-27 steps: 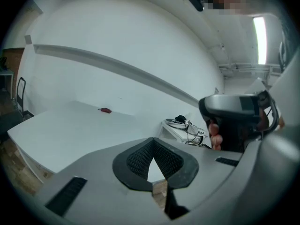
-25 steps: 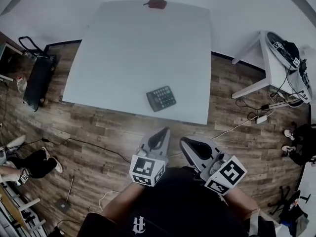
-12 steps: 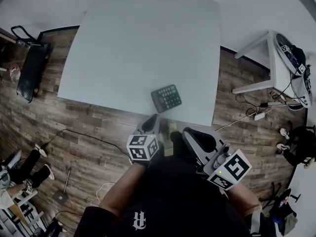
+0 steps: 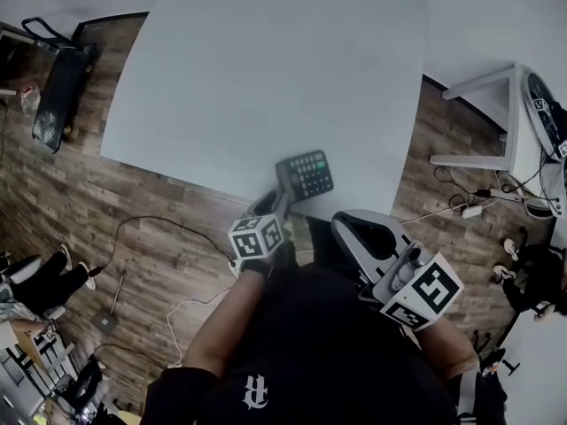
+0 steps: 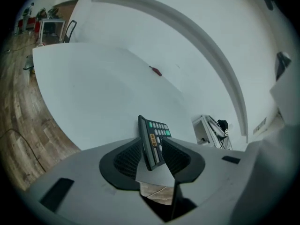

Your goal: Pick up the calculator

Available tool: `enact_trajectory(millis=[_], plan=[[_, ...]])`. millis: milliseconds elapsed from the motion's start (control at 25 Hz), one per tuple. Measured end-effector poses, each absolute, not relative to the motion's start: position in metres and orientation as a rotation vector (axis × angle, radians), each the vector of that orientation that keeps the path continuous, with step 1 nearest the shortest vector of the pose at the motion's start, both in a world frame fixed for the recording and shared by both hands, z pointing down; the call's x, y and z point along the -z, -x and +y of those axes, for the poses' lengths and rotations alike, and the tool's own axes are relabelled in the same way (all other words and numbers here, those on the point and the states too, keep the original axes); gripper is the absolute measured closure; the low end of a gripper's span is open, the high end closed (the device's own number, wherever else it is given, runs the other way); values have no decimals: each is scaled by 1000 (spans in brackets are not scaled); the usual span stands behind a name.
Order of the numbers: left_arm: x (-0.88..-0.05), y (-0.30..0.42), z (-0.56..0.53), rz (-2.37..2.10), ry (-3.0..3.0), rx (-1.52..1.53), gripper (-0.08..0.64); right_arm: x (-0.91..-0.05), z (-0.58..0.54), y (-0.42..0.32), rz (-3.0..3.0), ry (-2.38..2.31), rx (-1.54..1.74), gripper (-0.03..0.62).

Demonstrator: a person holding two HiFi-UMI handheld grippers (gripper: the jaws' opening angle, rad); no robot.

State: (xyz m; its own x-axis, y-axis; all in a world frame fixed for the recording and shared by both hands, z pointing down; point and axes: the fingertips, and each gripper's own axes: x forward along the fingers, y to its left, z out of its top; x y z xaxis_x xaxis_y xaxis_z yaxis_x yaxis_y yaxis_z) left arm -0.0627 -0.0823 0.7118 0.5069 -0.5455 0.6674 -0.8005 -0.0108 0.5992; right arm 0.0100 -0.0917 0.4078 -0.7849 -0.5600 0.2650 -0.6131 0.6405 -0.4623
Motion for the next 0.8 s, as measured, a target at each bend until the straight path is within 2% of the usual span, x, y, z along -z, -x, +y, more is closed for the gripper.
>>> enact_trajectory(millis=[600,800], plan=[[-755,52,-97,-1100,-1601,-255,442,-434,-131,-16,-2693,-843,-934,578],[-751,48,-102,-1036,-1604,-151,504,-437,-139,-17,-2675,-842,-947,578]])
